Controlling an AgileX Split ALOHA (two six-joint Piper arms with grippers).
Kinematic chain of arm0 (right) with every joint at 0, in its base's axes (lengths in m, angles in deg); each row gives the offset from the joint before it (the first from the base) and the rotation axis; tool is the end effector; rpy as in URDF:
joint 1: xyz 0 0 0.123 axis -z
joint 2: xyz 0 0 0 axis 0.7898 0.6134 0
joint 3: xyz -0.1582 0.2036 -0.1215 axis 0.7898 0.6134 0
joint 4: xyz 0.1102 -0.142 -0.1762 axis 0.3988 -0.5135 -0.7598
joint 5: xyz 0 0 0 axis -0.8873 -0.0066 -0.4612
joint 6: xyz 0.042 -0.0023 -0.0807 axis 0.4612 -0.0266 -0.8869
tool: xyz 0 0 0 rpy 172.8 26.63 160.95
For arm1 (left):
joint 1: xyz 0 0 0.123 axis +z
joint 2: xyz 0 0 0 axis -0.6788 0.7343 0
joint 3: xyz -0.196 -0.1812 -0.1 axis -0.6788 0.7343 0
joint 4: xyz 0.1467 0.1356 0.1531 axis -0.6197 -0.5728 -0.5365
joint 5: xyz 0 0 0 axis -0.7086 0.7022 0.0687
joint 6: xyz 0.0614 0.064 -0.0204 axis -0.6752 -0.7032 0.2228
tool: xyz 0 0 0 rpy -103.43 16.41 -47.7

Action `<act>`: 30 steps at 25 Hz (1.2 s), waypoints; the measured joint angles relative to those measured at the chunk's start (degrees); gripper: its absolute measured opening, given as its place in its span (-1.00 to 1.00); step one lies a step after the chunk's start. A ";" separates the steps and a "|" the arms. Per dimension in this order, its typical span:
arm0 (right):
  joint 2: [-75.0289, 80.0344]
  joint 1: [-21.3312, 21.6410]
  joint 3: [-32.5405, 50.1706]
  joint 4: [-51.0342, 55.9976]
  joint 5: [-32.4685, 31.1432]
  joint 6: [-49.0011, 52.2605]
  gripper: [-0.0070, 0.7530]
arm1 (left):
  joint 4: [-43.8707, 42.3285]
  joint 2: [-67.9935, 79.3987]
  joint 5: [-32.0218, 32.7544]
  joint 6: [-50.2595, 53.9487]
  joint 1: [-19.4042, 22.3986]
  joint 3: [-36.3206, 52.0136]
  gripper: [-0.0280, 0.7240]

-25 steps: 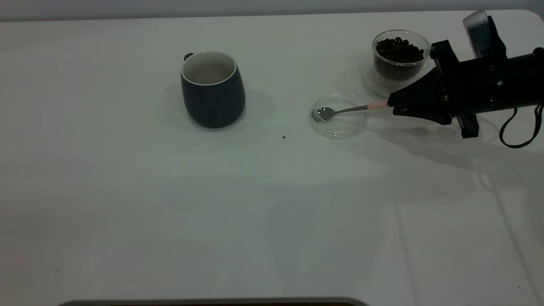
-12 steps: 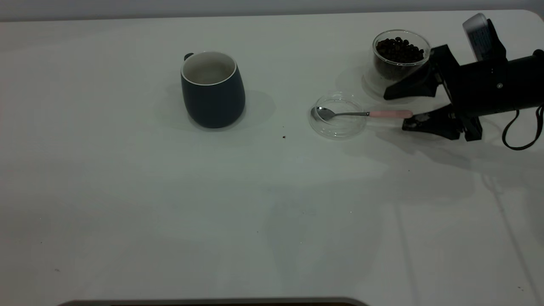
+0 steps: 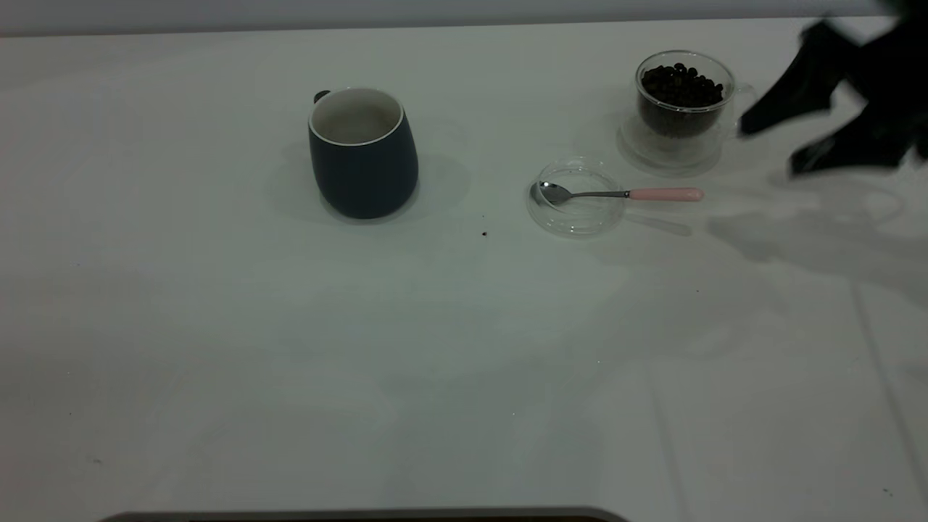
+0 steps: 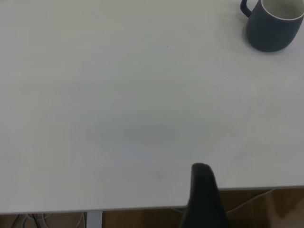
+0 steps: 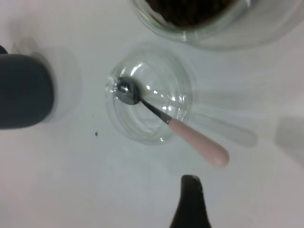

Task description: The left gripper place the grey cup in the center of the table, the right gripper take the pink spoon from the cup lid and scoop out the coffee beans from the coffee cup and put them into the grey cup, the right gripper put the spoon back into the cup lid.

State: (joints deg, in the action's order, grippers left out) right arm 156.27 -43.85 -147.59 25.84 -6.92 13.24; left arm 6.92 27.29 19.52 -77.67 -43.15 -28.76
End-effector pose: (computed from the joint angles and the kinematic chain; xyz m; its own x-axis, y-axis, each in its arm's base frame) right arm 0.3656 -0.0020 0.0652 -0.9379 0.2462 -0.2445 0.0674 0.8205 0.5676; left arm -0.0094 -0.0032 0.2677 -0.5157 -0.0047 -0.8567 0.0331 0.9991 -0.0255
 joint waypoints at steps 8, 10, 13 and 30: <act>-26.90 0.02 0.38 -35.39 -7.97 33.25 0.68 | 0.00 0.00 0.00 0.00 0.00 0.00 0.63; -32.94 0.02 0.45 -42.54 -13.05 39.48 0.67 | 0.00 0.00 0.00 0.00 0.00 0.00 0.63; -41.93 0.02 0.50 -49.02 -19.05 43.94 0.63 | 0.00 0.00 0.00 0.00 0.00 0.00 0.63; -84.78 0.02 17.55 -57.45 -27.34 45.55 0.55 | 0.00 0.00 0.00 -0.11 0.00 0.00 0.63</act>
State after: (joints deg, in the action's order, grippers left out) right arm 71.49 -43.83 -130.04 -31.61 -34.26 58.79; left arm 6.92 27.29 19.52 -77.78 -43.15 -28.76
